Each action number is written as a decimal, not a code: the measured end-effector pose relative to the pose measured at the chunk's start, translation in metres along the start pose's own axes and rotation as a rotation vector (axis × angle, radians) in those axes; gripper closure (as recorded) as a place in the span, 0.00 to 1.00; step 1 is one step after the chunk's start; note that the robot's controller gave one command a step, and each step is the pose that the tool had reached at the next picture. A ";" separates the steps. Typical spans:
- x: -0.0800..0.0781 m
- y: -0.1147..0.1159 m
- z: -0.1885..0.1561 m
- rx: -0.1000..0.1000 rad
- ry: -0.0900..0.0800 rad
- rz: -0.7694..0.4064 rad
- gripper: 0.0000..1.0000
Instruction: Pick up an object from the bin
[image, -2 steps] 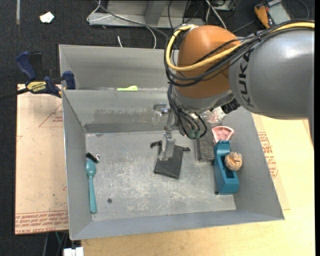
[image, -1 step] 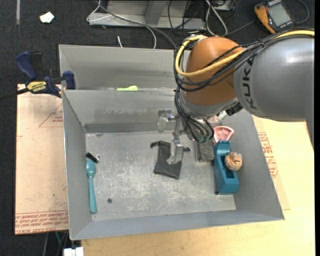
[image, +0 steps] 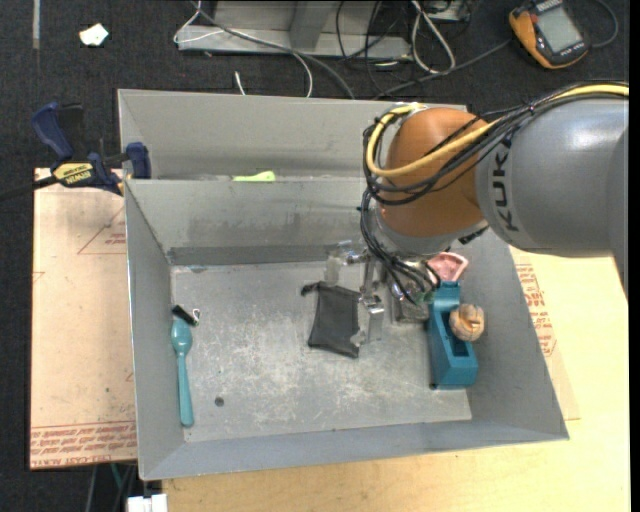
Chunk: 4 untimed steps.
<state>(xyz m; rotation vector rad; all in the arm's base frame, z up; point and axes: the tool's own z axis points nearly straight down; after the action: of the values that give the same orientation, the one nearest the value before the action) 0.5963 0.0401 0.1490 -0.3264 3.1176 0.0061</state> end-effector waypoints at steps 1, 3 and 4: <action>-0.006 -0.017 0.048 0.002 -0.008 0.017 0.00; 0.011 -0.024 0.077 -0.001 -0.001 0.114 1.00; 0.011 -0.024 0.077 -0.001 -0.001 0.114 1.00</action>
Offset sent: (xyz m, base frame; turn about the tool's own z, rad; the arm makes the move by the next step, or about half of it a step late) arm -0.0040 -0.0167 -0.0790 0.1171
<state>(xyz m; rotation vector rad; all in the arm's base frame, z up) 0.5908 0.0143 0.0714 -0.1485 3.1308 0.0078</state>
